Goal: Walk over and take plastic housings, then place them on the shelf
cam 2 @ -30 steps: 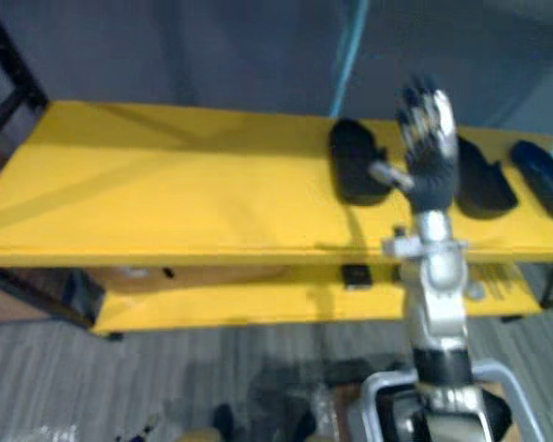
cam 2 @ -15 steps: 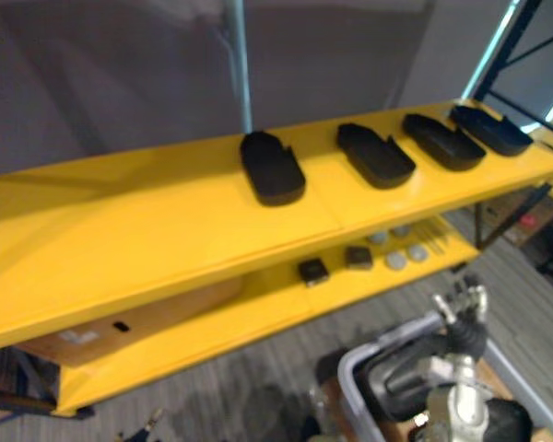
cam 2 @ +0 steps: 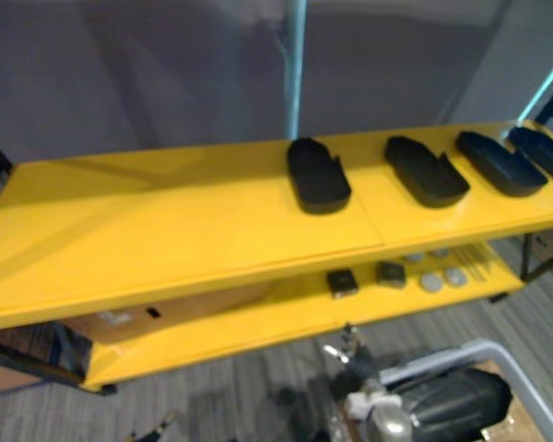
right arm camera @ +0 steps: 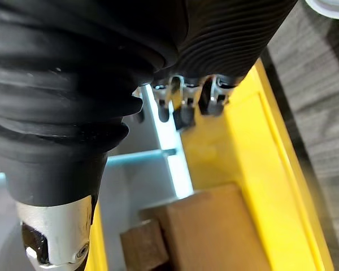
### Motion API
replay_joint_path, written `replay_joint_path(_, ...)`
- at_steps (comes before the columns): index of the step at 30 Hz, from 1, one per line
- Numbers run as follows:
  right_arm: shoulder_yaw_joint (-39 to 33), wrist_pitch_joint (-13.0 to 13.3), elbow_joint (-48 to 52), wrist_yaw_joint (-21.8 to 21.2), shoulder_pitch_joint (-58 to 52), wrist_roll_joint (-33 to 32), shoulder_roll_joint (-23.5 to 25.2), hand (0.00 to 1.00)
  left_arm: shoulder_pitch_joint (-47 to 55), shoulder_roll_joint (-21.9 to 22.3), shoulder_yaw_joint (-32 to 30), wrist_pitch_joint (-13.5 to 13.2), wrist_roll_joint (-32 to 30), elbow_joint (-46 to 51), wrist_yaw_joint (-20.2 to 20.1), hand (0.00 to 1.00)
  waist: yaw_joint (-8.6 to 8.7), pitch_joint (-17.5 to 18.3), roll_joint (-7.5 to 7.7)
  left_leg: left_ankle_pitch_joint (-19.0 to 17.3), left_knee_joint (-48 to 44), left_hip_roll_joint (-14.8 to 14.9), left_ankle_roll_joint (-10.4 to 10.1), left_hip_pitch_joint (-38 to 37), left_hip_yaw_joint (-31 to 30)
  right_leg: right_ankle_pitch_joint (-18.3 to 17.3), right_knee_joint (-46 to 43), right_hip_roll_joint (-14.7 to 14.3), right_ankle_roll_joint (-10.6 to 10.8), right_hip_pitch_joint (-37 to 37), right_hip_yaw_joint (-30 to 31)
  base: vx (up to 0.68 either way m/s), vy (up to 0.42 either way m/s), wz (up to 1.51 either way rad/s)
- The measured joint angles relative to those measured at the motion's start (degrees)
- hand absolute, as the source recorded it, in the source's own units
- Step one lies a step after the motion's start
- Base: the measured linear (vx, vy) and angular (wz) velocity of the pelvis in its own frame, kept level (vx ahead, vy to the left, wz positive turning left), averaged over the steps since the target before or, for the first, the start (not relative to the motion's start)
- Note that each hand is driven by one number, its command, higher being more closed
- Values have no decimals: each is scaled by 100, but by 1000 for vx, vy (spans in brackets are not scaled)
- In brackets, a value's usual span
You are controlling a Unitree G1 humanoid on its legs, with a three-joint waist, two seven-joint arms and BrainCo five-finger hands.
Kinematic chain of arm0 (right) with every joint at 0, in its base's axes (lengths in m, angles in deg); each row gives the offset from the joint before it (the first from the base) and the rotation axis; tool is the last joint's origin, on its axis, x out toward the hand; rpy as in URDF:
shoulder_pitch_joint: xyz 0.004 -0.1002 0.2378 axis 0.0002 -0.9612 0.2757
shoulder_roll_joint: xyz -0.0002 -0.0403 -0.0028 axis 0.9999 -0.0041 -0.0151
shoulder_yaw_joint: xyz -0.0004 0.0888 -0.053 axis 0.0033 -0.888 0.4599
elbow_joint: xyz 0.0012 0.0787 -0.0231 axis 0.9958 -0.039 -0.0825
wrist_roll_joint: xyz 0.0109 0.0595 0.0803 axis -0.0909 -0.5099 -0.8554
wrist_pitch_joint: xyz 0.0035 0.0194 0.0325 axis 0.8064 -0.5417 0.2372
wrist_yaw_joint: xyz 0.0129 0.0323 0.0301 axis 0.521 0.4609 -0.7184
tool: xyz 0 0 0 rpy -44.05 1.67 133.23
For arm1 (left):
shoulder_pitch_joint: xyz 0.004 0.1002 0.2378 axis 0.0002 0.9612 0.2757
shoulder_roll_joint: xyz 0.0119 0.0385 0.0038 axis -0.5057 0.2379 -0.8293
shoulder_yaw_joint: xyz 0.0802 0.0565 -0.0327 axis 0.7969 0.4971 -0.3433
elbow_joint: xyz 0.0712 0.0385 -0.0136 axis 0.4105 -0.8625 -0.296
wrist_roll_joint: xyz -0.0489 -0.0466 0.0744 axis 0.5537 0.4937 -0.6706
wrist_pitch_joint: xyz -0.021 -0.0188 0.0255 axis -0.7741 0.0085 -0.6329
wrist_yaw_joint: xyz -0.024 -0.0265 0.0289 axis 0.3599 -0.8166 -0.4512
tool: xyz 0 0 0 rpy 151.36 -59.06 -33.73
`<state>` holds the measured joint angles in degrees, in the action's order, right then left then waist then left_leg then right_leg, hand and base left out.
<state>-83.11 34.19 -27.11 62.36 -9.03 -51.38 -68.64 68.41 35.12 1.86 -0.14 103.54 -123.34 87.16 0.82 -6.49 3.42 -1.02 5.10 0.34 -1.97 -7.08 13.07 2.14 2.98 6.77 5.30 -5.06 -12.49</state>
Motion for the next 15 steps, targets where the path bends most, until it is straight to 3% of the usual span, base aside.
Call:
replay_joint_path(3,-69,4,-158,1,23,-19,3,0,31,-2,-113,-1,14,-1,-93,0,-9,4,-2,-34,-2,1,-4,-5,49,-1,53,-41,-3,5,119,13,-5,-12)
replay_joint_path(9,-704,33,-481,15,133,-283,-30,0,19,36,-276,-1,64,-2,-673,0,-2,-19,-39,-63,-31,-19,4,16,-1,-6,69,-55,-11,46,132,37,-5,1)
replay_joint_path(15,-1124,256,-603,295,448,-472,-53,0,-63,40,-226,129,-239,41,-1208,0,10,-38,-85,-53,-34,-24,6,11,-281,-46,18,-66,-74,-61,-95,36,-13,21)
